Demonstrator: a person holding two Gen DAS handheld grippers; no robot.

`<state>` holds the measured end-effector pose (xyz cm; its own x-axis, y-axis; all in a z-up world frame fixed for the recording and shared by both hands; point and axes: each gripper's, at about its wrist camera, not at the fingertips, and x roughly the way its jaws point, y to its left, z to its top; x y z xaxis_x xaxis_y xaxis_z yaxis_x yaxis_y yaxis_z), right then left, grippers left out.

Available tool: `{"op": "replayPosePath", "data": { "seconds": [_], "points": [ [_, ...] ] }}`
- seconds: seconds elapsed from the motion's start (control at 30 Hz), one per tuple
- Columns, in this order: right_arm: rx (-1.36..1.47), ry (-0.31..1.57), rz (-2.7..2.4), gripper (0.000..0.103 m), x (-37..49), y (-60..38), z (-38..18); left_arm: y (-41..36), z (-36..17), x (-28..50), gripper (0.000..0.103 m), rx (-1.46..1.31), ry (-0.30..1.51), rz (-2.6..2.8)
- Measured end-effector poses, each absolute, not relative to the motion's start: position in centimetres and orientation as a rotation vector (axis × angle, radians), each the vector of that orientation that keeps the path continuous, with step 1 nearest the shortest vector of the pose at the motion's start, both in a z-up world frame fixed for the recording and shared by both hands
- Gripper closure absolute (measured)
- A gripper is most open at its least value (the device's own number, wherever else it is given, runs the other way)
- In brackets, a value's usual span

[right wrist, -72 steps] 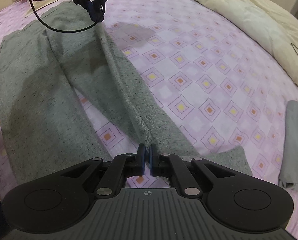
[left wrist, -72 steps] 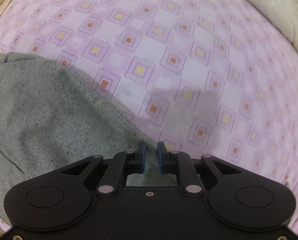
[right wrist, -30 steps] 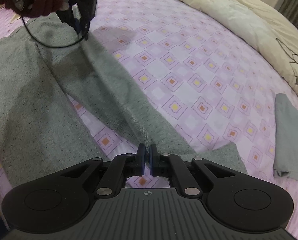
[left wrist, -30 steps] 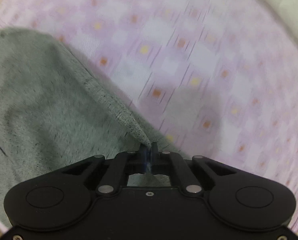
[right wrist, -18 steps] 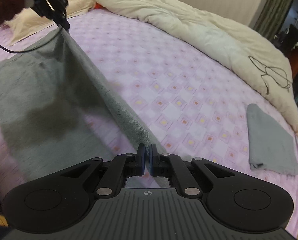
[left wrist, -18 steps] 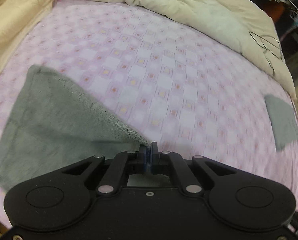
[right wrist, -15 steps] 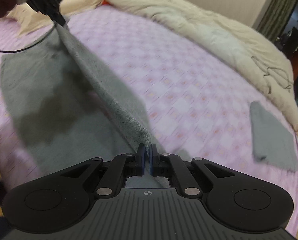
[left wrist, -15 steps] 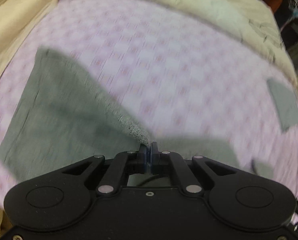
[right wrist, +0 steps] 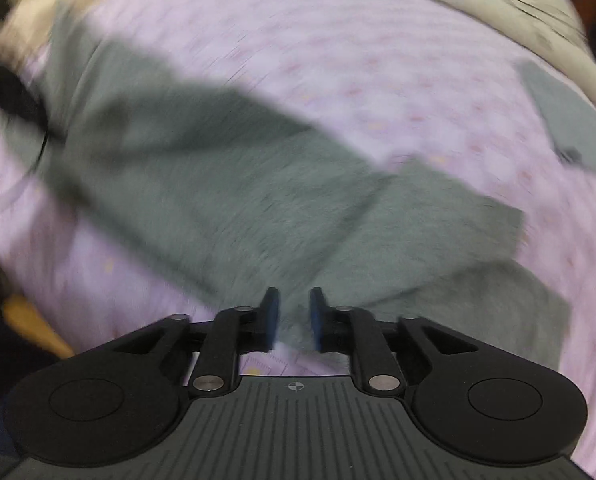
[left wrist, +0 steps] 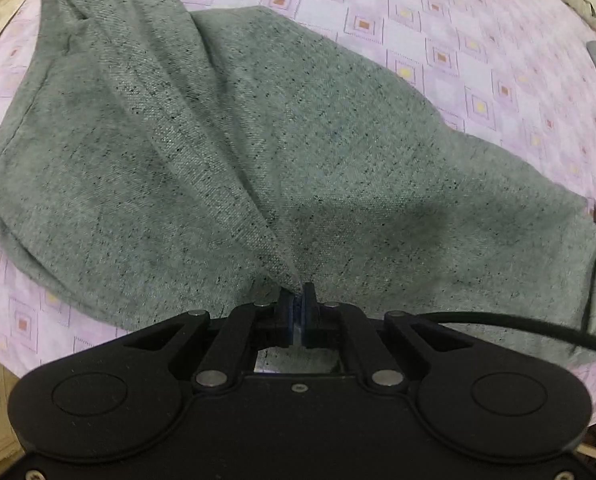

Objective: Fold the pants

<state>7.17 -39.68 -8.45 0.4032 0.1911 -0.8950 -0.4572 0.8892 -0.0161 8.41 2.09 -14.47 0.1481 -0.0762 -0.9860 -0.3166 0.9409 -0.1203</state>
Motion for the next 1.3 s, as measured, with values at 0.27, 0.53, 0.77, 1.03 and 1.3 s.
{"op": "replayPosePath", "data": {
  "seconds": [0.27,0.53,0.77,1.03,1.3],
  "points": [
    [-0.102,0.968,0.084,0.073,15.3,-38.8,-9.2,1.4,-16.1,9.9,0.099,-0.330,1.459,0.180],
    [-0.227,1.143,-0.186,0.074,19.7,-35.8,-15.2,1.5,-15.9,10.2,0.099,-0.353,1.459,0.174],
    [0.032,0.975,-0.180,0.096,18.0,-41.8,-7.5,3.4,-10.3,10.0,0.099,-0.349,1.286,0.140],
    [0.133,0.795,-0.300,0.096,10.0,-52.4,-1.6,2.3,-4.5,8.2,0.098,-0.300,1.060,0.097],
    [0.185,1.075,-0.331,0.096,7.3,-55.6,-13.4,-1.2,-10.7,6.4,0.099,-0.216,1.269,0.174]
  ]
}}
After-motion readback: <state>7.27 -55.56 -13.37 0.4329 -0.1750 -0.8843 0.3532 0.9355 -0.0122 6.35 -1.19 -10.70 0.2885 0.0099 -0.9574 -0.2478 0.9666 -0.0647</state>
